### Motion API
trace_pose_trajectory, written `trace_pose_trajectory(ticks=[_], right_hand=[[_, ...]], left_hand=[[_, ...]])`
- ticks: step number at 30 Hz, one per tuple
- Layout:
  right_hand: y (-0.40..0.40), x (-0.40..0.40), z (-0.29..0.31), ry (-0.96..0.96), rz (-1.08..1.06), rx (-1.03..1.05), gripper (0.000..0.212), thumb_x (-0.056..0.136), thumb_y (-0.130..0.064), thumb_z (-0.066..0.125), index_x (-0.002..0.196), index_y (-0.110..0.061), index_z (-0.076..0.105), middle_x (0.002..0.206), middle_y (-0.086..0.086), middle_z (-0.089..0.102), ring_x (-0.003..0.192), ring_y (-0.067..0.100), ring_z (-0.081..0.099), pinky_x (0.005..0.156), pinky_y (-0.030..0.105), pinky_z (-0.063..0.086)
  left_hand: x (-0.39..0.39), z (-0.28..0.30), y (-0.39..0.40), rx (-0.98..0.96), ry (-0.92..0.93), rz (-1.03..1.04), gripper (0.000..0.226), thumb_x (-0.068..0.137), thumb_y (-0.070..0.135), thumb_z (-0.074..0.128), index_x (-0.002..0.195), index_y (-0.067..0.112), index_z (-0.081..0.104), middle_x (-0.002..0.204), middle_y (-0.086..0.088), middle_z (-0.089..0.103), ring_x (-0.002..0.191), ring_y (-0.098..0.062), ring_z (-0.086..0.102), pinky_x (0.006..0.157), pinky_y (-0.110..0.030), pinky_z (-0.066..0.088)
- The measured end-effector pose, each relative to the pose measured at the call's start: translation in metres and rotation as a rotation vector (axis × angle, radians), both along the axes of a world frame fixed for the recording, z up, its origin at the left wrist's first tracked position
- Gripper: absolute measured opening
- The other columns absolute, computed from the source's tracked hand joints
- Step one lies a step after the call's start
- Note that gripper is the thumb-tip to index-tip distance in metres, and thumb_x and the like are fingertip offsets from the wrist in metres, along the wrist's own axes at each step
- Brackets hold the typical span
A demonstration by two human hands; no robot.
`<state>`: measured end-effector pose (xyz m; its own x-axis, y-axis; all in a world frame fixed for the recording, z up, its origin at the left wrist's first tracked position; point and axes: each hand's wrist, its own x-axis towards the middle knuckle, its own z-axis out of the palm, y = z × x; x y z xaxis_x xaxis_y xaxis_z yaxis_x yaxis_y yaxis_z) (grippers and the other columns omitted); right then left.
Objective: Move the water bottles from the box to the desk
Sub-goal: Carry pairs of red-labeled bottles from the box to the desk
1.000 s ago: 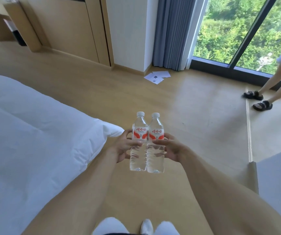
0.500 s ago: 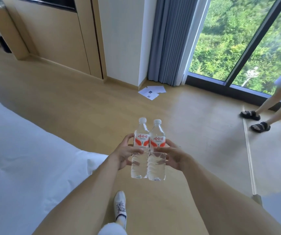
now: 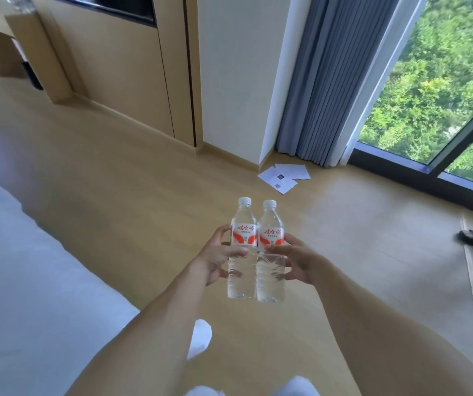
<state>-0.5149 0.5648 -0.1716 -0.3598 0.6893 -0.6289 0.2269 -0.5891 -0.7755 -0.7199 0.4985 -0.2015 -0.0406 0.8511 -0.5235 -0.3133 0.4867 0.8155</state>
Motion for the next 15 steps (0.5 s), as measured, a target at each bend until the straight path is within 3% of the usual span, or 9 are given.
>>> trace_pose_trajectory(ticks=[8,15], right_hand=[[0.12,-0.085,-0.017,0.018,0.153,-0.017,0.05,0.081,-0.012,0.08,0.126,-0.02,0.061,0.116,0.013,0.072,0.102,0.032,0.068,0.085,0.051,0.054],[0.238,-0.169,-0.03,0.032,0.324,-0.029,0.053,0.079,-0.012,0.082,0.125,-0.018,0.058,0.114,0.014,0.072,0.101,0.033,0.069,0.084,0.054,0.056]], left_hand=[[-0.072,-0.007,0.089,-0.03,0.0,0.162,0.086,0.068,0.009,0.09,0.136,0.041,0.049,0.123,-0.017,0.068,0.104,-0.025,0.067,0.081,-0.067,0.056],[-0.128,-0.003,0.175,-0.06,0.062,0.372,0.084,0.069,0.014,0.092,0.137,0.037,0.049,0.121,-0.016,0.067,0.101,-0.025,0.066,0.077,-0.066,0.057]])
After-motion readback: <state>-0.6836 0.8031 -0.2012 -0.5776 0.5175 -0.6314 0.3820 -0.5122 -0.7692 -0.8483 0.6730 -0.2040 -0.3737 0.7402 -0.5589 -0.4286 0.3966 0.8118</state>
